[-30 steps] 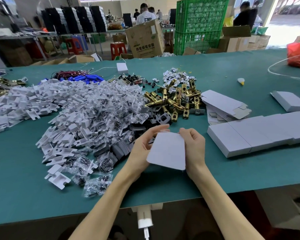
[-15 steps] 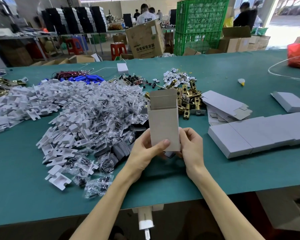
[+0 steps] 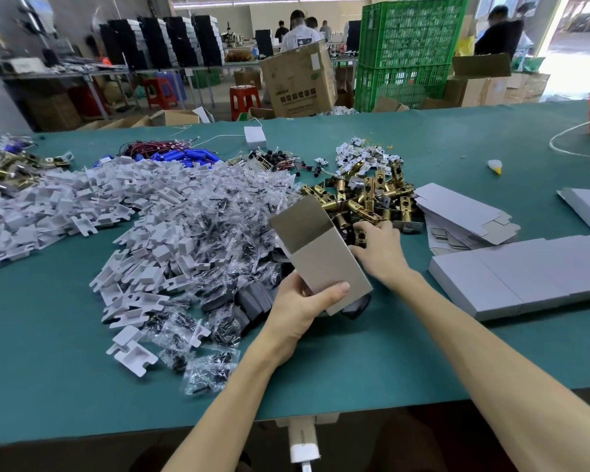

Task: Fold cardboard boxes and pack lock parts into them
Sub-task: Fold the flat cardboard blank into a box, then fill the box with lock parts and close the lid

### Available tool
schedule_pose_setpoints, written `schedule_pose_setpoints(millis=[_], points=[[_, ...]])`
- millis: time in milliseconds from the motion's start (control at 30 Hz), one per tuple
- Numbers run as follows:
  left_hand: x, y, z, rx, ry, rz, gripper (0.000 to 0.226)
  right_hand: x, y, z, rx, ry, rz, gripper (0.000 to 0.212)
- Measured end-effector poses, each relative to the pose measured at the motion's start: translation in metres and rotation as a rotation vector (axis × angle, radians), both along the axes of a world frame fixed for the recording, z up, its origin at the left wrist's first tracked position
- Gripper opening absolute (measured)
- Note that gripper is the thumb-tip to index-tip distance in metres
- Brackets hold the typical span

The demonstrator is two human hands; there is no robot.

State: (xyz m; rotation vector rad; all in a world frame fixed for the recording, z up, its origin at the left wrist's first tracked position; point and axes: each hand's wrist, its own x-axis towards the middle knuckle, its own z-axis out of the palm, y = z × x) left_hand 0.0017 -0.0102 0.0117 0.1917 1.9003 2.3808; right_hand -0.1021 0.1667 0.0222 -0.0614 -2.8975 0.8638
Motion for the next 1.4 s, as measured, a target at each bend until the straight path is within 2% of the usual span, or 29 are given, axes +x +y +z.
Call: schedule_pose_setpoints(millis=[100, 267, 400, 500, 600, 700, 767, 867, 1000, 1167, 1233, 1400], points=[[0.000, -0.001, 0.002, -0.011, 0.003, -0.020, 0.048, 0.003, -0.001, -0.002, 0.027, 0.089, 0.010, 0.047], [0.001, 0.000, 0.002, -0.009, 0.007, -0.011, 0.057, 0.009, 0.008, 0.007, -0.120, 0.219, -0.040, 0.032], [0.001, 0.001, 0.004, -0.012, 0.010, -0.019, 0.058, 0.014, 0.018, 0.015, -0.080, 0.305, -0.052, 0.026], [0.002, 0.000, 0.004, -0.030, 0.012, -0.046, 0.055, 0.016, 0.024, 0.024, -0.044, 0.338, -0.124, 0.034], [0.002, -0.001, 0.005, -0.040, 0.010, -0.059, 0.051, 0.021, 0.030, 0.043, -0.244, 0.335, -0.178, 0.040], [0.002, -0.001, 0.005, -0.048, 0.005, -0.066, 0.049, 0.033, 0.031, 0.067, -0.418, 0.406, -0.123, 0.038], [0.002, -0.001, 0.005, -0.051, 0.008, -0.080, 0.050, 0.045, 0.027, 0.084, -0.466, 0.474, -0.072, 0.039], [0.002, -0.002, 0.003, -0.070, 0.013, -0.131, 0.047, 0.064, 0.017, 0.108, -0.439, 0.548, 0.047, 0.040], [0.000, -0.003, 0.000, -0.120, 0.039, -0.163, 0.040, 0.082, 0.002, 0.128, -0.354, 0.616, 0.228, 0.029], [-0.001, -0.004, -0.002, -0.150, 0.073, -0.175, 0.038, 0.091, -0.008, 0.140, -0.348, 0.706, 0.291, 0.030], [-0.002, -0.004, -0.002, -0.139, 0.071, -0.174, 0.037, 0.088, -0.008, 0.140, -0.279, 0.672, 0.311, 0.028], [-0.003, -0.003, -0.004, -0.121, 0.049, -0.173, 0.044, 0.078, -0.004, 0.125, -0.049, 0.427, 0.349, 0.024]])
